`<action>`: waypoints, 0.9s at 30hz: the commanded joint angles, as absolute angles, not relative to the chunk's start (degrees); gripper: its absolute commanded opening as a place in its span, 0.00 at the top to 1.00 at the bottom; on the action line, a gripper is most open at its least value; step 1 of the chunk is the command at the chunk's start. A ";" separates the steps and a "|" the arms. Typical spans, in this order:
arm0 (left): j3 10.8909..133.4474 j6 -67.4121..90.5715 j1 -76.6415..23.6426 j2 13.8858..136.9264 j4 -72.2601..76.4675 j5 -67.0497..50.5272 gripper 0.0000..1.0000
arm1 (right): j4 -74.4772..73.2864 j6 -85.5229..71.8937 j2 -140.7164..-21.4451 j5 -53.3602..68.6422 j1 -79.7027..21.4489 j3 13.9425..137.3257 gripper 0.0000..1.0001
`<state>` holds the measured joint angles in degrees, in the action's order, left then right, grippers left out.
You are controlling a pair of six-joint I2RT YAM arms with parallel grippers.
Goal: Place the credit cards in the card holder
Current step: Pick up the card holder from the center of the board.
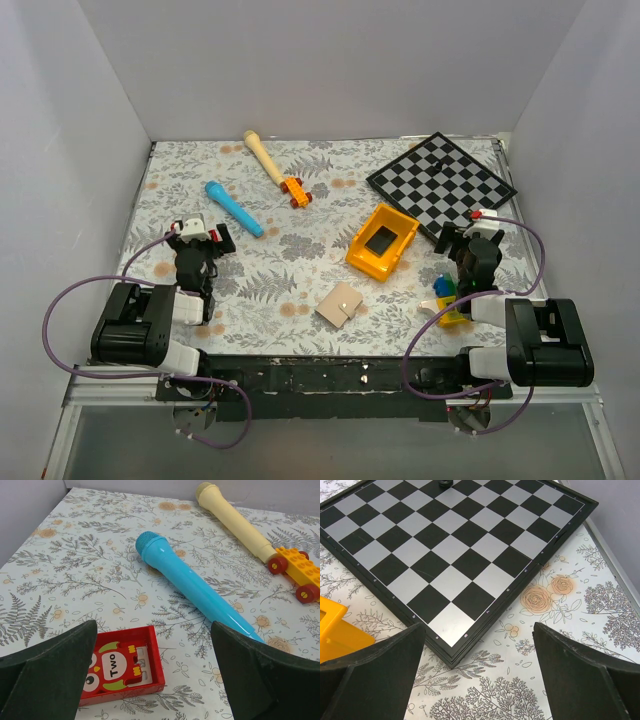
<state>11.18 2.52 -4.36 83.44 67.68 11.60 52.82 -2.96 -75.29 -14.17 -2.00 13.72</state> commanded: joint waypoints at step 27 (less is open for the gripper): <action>16.93 1.23 -6.84 78.06 58.86 21.22 0.02 | 28.68 -6.68 -68.91 -25.65 -2.64 27.58 0.02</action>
